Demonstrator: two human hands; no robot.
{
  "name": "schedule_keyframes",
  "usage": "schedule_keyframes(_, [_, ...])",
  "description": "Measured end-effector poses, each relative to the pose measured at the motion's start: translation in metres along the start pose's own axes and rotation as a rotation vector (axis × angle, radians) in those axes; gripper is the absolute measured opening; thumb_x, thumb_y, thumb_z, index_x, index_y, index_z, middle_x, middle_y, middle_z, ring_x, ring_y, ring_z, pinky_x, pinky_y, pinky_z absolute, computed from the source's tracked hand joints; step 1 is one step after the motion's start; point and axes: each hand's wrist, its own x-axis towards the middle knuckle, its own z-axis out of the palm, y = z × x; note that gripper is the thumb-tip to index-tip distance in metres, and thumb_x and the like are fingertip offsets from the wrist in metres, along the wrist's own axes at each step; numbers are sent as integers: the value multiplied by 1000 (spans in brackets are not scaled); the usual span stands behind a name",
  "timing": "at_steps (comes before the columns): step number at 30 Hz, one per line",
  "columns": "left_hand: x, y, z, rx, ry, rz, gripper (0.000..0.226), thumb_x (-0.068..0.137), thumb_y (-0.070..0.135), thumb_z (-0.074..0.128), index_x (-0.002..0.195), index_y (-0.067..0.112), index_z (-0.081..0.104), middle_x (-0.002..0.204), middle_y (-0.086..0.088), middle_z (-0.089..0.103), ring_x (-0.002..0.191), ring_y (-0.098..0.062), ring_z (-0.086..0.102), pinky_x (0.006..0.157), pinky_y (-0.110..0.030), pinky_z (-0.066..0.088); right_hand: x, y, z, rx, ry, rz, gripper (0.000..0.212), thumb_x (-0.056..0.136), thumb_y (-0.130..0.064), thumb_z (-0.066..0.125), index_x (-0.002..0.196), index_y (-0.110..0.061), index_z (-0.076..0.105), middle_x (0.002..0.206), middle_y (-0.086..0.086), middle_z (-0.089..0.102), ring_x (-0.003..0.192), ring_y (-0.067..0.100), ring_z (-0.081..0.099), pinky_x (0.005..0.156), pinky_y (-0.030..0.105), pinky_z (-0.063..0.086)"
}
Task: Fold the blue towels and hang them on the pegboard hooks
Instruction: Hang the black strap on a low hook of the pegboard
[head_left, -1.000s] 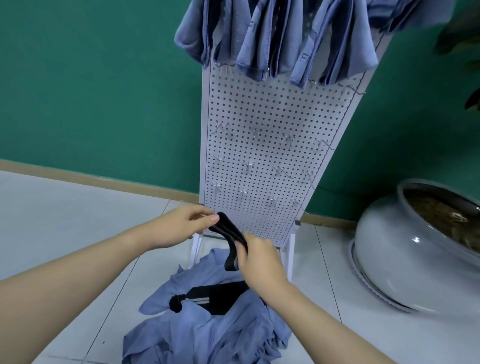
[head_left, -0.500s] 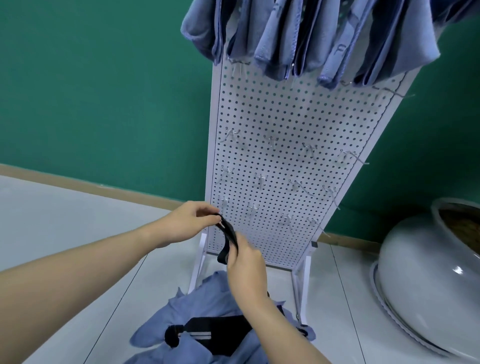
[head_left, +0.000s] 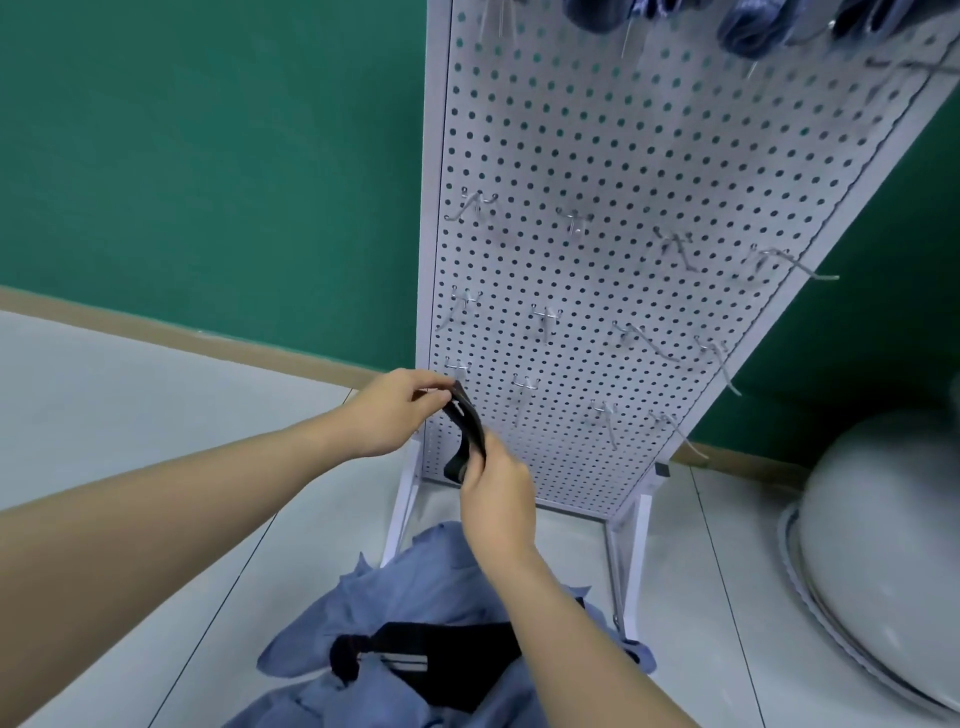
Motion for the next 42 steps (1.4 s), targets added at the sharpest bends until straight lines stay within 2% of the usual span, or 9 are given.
schedule_keyframes(4, [10, -6, 6, 87, -2, 26, 37, 108, 24, 49, 143, 18, 59, 134, 2, 67, 119, -17, 63, 105, -29, 45, 15, 9, 9, 3, -29, 40, 35, 108, -20, 45, 140, -21, 60, 90, 6, 70, 78, 28, 64, 65, 34, 47])
schedule_keyframes(9, [21, -7, 8, 416, -107, 202, 44, 111, 24, 42, 155, 17, 45, 166, -3, 32, 152, -20, 34, 121, -24, 20, 24, 28, 23, -31, -101, 80, 28, 106, -20, 49, 125, -12, 68, 88, 10, 71, 79, 31, 65, 67, 38, 53])
schedule_keyframes(14, [29, -10, 7, 518, -155, 290, 46, 112, 25, 37, 157, 17, 42, 169, -2, 26, 155, -18, 28, 123, -25, 18, 20, 60, 40, 27, -212, 104, 27, 104, -17, 52, 119, -13, 74, 90, 13, 76, 80, 27, 66, 71, 33, 51])
schedule_keyframes(20, [26, -25, 3, 642, -198, 383, 46, 112, 21, 36, 157, 13, 39, 171, 1, 16, 158, -20, 16, 127, -35, 21, 7, 76, 20, 73, -307, 100, 34, 103, -19, 58, 135, -13, 68, 127, 4, 73, 117, 19, 68, 106, 33, 50])
schedule_keyframes(24, [19, -26, 4, 673, -202, 380, 50, 112, 19, 34, 161, 12, 29, 172, 0, 12, 159, -19, 9, 128, -36, 19, -3, 74, 8, 91, -351, 112, 28, 100, -19, 64, 125, -14, 74, 118, 3, 76, 109, 16, 70, 103, 30, 52])
schedule_keyframes(28, [5, -22, 2, 733, -184, 397, 54, 111, 21, 35, 162, 10, 24, 172, -3, 13, 159, -21, 10, 129, -34, 11, -29, 79, 8, -33, -546, 78, 12, 91, -28, 71, 100, -24, 78, 95, -7, 78, 92, 12, 71, 89, 38, 58])
schedule_keyframes(32, [-15, -13, -2, 789, -146, 463, 49, 109, 17, 41, 156, 2, 37, 166, -11, 32, 155, -26, 24, 122, -26, 11, -61, 89, 1, -318, -838, 1, 52, 87, -46, 77, 133, -23, 65, 127, -3, 69, 116, 17, 64, 99, 34, 52])
schedule_keyframes(37, [-37, -14, -9, 871, -144, 458, 50, 108, 22, 40, 155, 6, 38, 162, -10, 37, 149, -28, 34, 119, -43, 33, -79, 96, -4, -614, -873, -194, 66, 83, -49, 79, 138, -19, 60, 137, 5, 54, 131, 27, 46, 106, 37, 38])
schedule_keyframes(42, [-64, -5, -12, 947, -179, 409, 49, 110, 29, 37, 155, 9, 39, 162, -7, 37, 150, -27, 31, 122, -40, 27, -98, 93, -11, -702, -785, -251, 44, 88, -42, 75, 124, -19, 65, 128, 5, 64, 125, 26, 51, 103, 38, 33])
